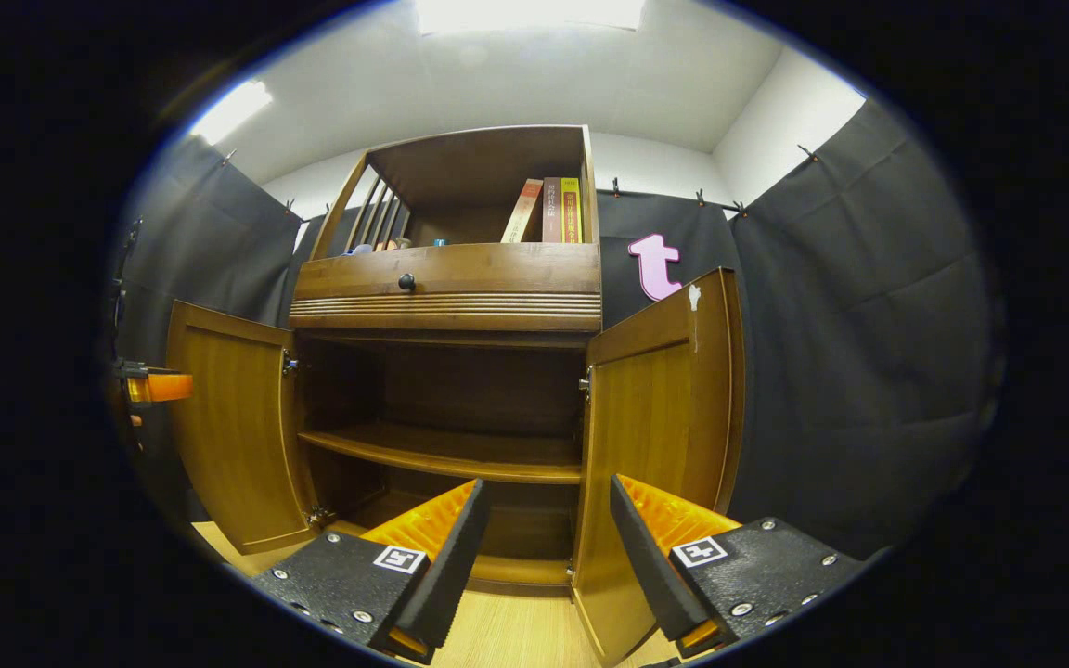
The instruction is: Open the right door of the double-door shoe cabinet with the right hand, and open the left door with the left hand.
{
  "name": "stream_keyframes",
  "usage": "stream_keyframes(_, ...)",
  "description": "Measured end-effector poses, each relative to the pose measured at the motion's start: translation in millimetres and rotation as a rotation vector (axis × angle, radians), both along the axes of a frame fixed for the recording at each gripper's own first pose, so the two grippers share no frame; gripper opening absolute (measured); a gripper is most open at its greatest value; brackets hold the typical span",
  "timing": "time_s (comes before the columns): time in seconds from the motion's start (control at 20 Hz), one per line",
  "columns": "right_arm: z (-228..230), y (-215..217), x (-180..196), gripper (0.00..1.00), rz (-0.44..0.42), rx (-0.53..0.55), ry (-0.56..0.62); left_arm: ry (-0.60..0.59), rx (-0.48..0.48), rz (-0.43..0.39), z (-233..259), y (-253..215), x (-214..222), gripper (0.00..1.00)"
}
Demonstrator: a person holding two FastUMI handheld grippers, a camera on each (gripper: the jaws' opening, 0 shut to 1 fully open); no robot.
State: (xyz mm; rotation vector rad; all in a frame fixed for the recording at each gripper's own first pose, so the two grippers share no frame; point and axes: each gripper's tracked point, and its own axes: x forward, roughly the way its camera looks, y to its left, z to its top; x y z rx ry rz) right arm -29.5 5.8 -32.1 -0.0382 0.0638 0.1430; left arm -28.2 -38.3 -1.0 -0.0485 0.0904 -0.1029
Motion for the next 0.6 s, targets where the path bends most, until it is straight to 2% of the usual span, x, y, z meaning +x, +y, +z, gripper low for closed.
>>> stream_keyframes(0.05,-0.1,-0.2,1.2,0.93,0.000,0.000,0.001,0.000,0.004,-0.003,0.7,-1.8,1.3,0.99)
stream_keyframes(0.1,-1.2,0.1,1.5,0.93,0.000,0.001,0.003,0.000,0.007,-0.005,1.3,-3.1,2.0,0.99)
stream_keyframes(0.15,-0.9,1.2,2.5,0.82,0.001,0.002,0.005,0.000,0.008,-0.004,1.5,-3.4,2.9,1.00)
stream_keyframes(0.25,-1.6,2.1,1.5,0.82,0.003,0.002,0.006,0.000,0.003,-0.001,0.6,-3.2,2.2,1.00)
stream_keyframes(0.3,-2.2,2.5,1.2,0.93,0.004,0.000,0.006,-0.002,0.002,0.001,1.6,-2.0,3.0,1.00)
stream_keyframes(0.35,-2.3,3.2,1.5,0.93,0.004,-0.001,0.006,-0.002,0.002,0.005,1.5,-0.5,2.6,0.98)
stream_keyframes(0.4,-2.6,3.7,1.4,0.82,0.006,-0.002,0.007,-0.003,0.003,0.009,0.4,0.5,2.3,0.98)
stream_keyframes(0.45,-2.8,5.0,3.0,0.93,0.007,-0.001,0.007,-0.002,0.003,0.012,-0.5,1.8,2.1,0.98)
stream_keyframes(0.6,-5.5,5.9,3.7,0.93,0.007,-0.001,0.010,0.002,0.002,0.015,-2.2,4.2,2.5,0.98)
